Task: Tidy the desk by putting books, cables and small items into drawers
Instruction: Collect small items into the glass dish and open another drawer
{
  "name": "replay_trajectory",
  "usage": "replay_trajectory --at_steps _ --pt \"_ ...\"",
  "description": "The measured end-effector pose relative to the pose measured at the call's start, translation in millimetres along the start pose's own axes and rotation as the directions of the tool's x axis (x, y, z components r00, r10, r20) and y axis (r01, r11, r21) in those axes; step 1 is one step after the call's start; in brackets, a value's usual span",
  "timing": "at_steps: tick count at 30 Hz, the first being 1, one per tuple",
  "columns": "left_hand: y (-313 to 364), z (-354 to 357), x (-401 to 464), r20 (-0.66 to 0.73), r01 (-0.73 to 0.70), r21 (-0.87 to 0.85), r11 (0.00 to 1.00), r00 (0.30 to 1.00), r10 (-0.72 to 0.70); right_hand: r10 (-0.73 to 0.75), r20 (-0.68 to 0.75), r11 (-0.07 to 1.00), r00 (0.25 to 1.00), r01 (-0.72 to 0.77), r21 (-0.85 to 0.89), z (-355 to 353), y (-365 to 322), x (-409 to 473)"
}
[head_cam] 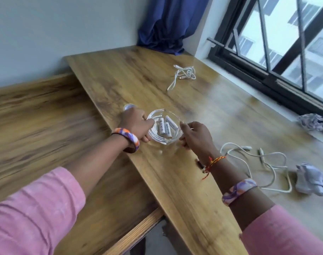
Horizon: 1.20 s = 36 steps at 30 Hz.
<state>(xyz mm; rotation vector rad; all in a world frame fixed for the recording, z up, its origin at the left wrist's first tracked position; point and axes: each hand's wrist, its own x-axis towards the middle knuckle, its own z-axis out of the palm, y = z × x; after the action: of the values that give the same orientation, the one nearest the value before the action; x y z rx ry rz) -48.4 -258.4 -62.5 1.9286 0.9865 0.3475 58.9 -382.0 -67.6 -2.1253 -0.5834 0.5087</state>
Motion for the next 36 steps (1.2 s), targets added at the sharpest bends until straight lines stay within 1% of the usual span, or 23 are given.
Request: replay_trajectory --at_steps 2,5,9,11,12,14,15,16,17,18,19,20,21,22,23,25,26,27,30,32,36 --pt "-12.0 -16.1 -20.5 -0.029 0.011 -0.052 0.999 0.999 -0.013 -0.025 0.07 1.0 0.997 0.024 0.02 4.8 -7.7 -14.9" --pt "-35.1 -41.9 -60.2 -0.072 0.052 -0.117 0.992 0.996 -0.061 -0.105 0.208 0.992 0.972 0.118 -0.05 18.9 -26.9 -42.7" --pt "-71.7 -80.6 -119.3 -0.092 0.087 -0.126 0.988 0.991 -0.099 -0.126 0.359 0.976 0.925 0.181 -0.123 54.7 -47.2 -82.3" --pt "-98.2 -106.4 -152.5 -0.131 0.099 -0.082 0.992 0.985 -0.109 -0.15 0.421 0.963 0.895 0.228 -0.142 80.6 -51.9 -105.0" --pt "-111.9 -118.4 -166.0 -0.177 0.12 -0.032 0.992 0.977 -0.124 -0.161 0.448 0.959 0.879 0.247 -0.141 92.2 -51.8 -114.0" --pt "-146.8 -147.5 -198.1 -0.304 0.215 0.118 0.969 0.937 -0.171 -0.176 0.495 0.952 0.851 0.276 -0.136 117.3 -50.4 -136.8" --pt "-165.7 -161.2 -214.2 -0.38 0.296 0.223 0.929 0.904 -0.196 -0.173 0.514 0.949 0.84 0.282 -0.14 129.5 -48.7 -148.8" --pt "-184.0 -173.7 -230.4 -0.458 0.391 0.332 0.858 0.862 -0.216 -0.168 0.535 0.948 0.828 0.285 -0.144 141.7 -46.8 -160.5" --pt "-199.2 -183.3 -244.4 -0.53 0.486 0.428 0.762 0.818 -0.224 -0.161 0.554 0.945 0.817 0.289 -0.152 152.2 -43.9 -169.0" --pt "-213.7 -192.4 -260.9 -0.593 0.586 0.484 0.649 0.766 -0.249 -0.149 0.579 0.942 0.802 0.293 -0.164 165.3 -42.2 -179.2" --pt "-225.3 -199.6 -275.5 -0.64 0.676 0.488 0.552 0.707 -0.301 -0.137 0.6 0.94 0.788 0.295 -0.173 177.9 -40.4 -188.1" --pt "-235.9 -204.9 -287.6 -0.667 0.75 0.442 0.492 0.641 -0.379 -0.121 0.624 0.938 0.772 0.294 -0.182 191.0 -38.7 -196.1" --pt "-245.4 -208.4 -297.2 -0.67 0.8 0.366 0.475 0.581 -0.462 -0.104 0.645 0.937 0.757 0.293 -0.192 204.1 -36.2 -202.5" --pt "-251.9 -208.2 -301.3 -0.655 0.824 0.285 0.49 0.54 -0.528 -0.084 0.661 0.935 0.746 0.289 -0.207 215.3 -33.5 -207.3" --pt "-261.1 -207.5 -303.6 -0.629 0.827 0.203 0.525 0.521 -0.577 -0.063 0.68 0.929 0.73 0.291 -0.227 226.7 -32.2 -213.5" --pt "-269.9 -201.4 -304.0 -0.576 0.789 0.087 0.608 0.538 -0.616 -0.045 0.711 0.911 0.702 0.321 -0.26 247.3 -30.1 -223.0" --pt "-271.9 -198.3 -303.8 -0.573 0.766 0.06 0.64 0.552 -0.606 -0.046 0.727 0.9 0.685 0.344 -0.267 256.4 -30.3 -227.2" --pt "-272.3 -195.8 -303.3 -0.586 0.753 0.062 0.655 0.559 -0.587 -0.049 0.743 0.886 0.667 0.372 -0.276 263.0 -30.1 -231.0" --pt "-274.1 -194.7 -303.9 -0.617 0.749 0.084 0.657 0.557 -0.556 -0.049 0.793 0.817 0.607 0.481 -0.317 281.6 -33.6 -243.1" --pt "-273.6 -193.8 -304.0 -0.624 0.744 0.093 0.661 0.561 -0.544 -0.025 0.825 0.82 0.565 0.484 -0.307 290.2 -33.5 -249.3" --pt "-274.0 -192.0 -303.2 -0.644 0.752 0.126 0.647 0.558 -0.523 -0.02 0.856 0.818 0.517 0.5 -0.283 301.5 -33.5 -259.5"
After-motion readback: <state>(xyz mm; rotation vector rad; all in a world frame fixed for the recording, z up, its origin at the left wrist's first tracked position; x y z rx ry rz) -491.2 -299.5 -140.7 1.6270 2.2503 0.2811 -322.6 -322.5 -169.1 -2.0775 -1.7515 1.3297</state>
